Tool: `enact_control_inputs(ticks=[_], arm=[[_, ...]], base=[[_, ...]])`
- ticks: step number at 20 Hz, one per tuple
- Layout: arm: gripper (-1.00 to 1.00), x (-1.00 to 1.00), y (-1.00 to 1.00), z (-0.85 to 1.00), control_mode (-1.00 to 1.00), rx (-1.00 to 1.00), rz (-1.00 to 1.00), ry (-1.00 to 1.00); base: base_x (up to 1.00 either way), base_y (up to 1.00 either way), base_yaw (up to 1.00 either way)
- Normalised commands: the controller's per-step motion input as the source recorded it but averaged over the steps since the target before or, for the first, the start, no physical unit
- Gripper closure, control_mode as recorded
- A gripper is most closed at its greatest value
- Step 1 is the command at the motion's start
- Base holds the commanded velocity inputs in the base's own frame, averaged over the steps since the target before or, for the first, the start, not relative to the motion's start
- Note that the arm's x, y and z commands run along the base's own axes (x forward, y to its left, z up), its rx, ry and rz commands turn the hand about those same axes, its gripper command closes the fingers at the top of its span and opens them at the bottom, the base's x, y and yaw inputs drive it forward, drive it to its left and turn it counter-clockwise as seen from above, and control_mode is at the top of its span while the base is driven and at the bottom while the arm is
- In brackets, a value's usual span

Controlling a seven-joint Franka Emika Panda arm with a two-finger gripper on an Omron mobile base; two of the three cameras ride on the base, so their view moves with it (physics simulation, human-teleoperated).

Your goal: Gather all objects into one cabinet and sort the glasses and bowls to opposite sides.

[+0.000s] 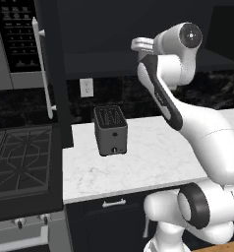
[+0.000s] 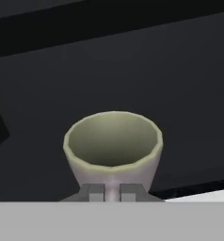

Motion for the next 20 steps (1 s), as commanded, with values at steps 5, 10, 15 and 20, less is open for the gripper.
enact_control_inputs(ticks=[5, 10, 15, 20], arm=[[1.00, -0.45, 0.00, 0.00, -1.00, -0.10, 0.03, 0.00], [1.00, -0.31, 0.00, 0.00, 1.00, -0.05, 0.01, 0.00], [1.00, 0.00, 0.00, 0.00, 1.00, 0.00, 0.00, 0.00], [1.00, 0.00, 0.00, 0.00, 1.00, 0.00, 0.00, 0.00]], base=[[0.00, 0.00, 0.00], [-0.03, 0.00, 0.00], [-0.30, 0.00, 0.00], [-0.58, 0.00, 0.00]])
